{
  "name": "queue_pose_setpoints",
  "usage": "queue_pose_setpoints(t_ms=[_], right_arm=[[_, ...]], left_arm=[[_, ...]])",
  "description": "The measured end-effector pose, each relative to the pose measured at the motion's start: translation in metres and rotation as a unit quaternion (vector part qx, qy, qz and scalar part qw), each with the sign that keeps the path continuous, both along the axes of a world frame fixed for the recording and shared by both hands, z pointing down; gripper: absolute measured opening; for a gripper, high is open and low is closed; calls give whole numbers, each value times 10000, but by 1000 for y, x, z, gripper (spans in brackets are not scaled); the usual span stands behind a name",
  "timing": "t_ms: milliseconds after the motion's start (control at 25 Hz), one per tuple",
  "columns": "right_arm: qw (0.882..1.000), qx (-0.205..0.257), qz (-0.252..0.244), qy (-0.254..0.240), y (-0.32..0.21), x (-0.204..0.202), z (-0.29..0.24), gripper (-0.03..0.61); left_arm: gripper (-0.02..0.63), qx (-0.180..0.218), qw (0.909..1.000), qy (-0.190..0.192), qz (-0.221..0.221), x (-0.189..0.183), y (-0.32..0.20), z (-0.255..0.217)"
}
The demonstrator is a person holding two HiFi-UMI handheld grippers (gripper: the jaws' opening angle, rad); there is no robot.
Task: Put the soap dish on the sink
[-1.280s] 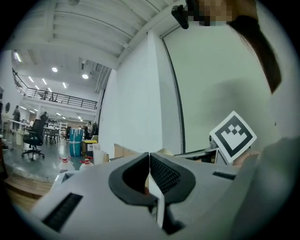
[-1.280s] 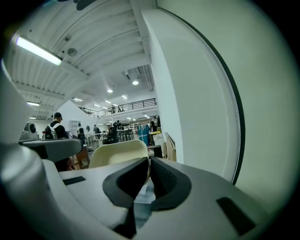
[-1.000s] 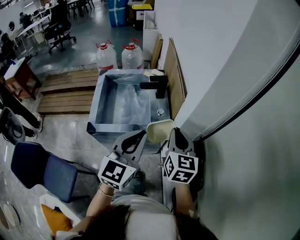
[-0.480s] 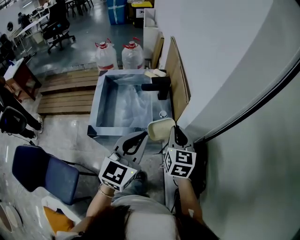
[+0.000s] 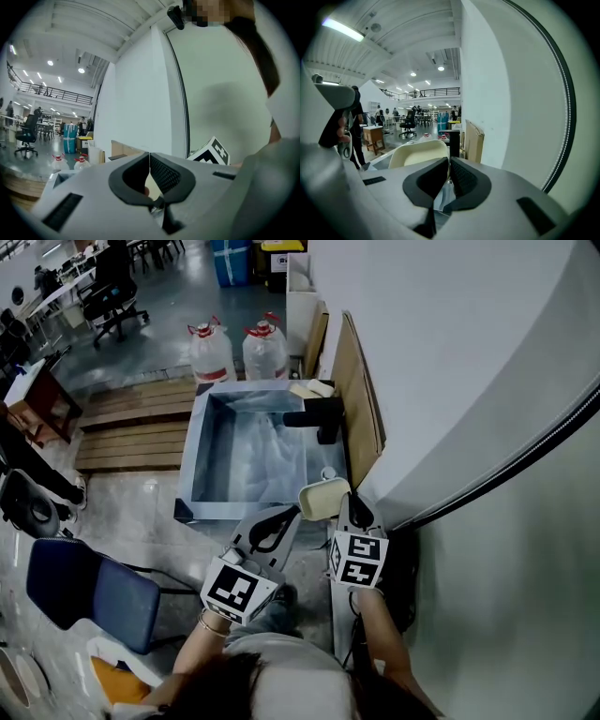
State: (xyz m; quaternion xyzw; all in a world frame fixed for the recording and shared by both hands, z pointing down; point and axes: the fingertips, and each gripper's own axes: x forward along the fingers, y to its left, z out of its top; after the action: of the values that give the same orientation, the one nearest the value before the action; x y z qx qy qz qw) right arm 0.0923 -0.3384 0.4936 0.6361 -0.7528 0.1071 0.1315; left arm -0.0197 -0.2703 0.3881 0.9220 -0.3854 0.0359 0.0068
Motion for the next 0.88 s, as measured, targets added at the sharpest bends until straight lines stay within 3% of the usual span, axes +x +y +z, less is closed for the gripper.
queue_pose_setpoints(t_ms=[480, 680, 880], right_arm=[[9991, -361, -70, 204, -30, 7, 46, 38], [9985, -483, -68, 255, -37, 9, 61, 38], [9974, -636, -74, 317, -42, 9, 79, 38]], left_arm=[[9, -370, 9993, 29, -9, 12, -15, 14], [9, -194, 9997, -71, 97, 15, -17, 15], [9, -402, 9992, -23, 70, 15, -17, 20]])
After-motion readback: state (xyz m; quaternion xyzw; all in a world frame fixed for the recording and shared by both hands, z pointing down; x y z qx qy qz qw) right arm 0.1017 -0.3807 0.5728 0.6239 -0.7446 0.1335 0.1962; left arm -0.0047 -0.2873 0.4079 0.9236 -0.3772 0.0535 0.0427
